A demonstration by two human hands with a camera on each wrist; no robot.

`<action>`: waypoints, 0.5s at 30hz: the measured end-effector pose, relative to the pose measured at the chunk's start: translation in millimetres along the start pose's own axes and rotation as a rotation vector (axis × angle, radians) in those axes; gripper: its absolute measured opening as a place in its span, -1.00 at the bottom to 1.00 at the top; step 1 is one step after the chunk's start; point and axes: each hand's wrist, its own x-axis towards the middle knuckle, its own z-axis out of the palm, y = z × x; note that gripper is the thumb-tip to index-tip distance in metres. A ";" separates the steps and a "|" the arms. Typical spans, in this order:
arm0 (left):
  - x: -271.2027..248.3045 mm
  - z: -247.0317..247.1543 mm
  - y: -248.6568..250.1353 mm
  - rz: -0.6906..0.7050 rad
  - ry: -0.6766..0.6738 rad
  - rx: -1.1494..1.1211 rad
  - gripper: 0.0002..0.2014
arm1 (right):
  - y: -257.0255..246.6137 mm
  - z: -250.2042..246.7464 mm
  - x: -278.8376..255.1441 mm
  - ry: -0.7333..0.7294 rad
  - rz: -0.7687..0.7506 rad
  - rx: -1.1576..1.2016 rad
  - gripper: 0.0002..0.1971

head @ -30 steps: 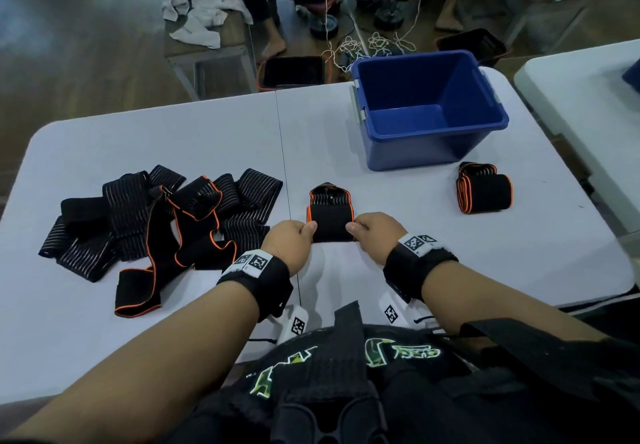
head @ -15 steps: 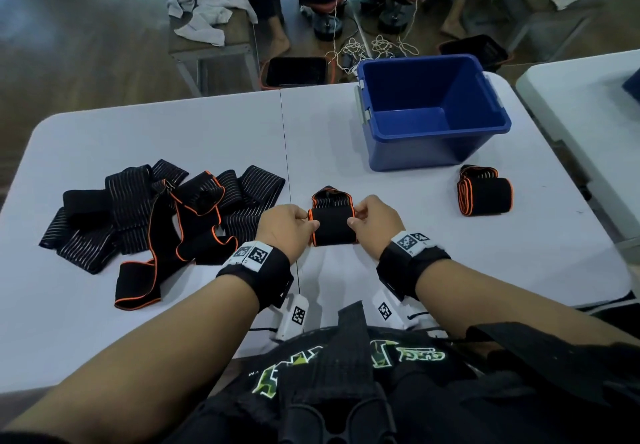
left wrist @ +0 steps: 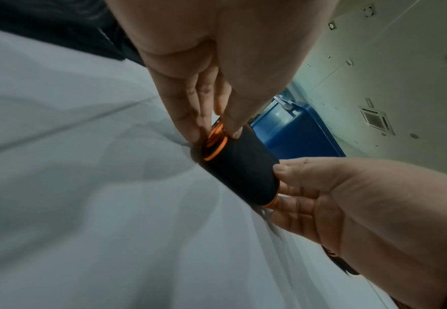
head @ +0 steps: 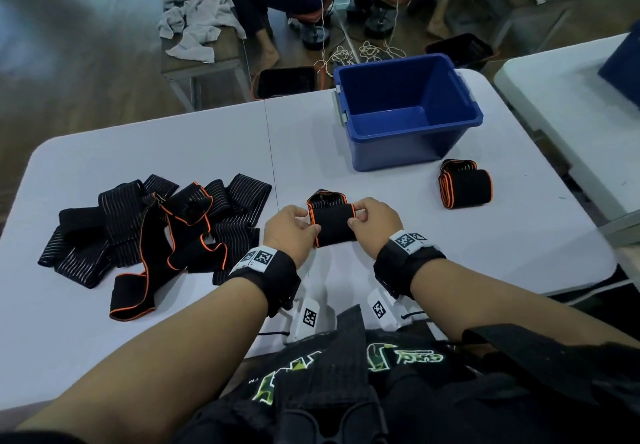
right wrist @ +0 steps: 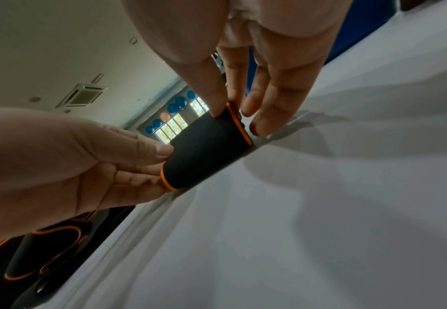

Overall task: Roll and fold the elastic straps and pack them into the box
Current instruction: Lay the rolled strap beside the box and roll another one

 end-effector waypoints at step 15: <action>-1.1 94.0 107.4 -0.016 -0.176 -0.270 -0.82 | 74.7 -94.7 2.2 0.232 0.186 0.384 -0.63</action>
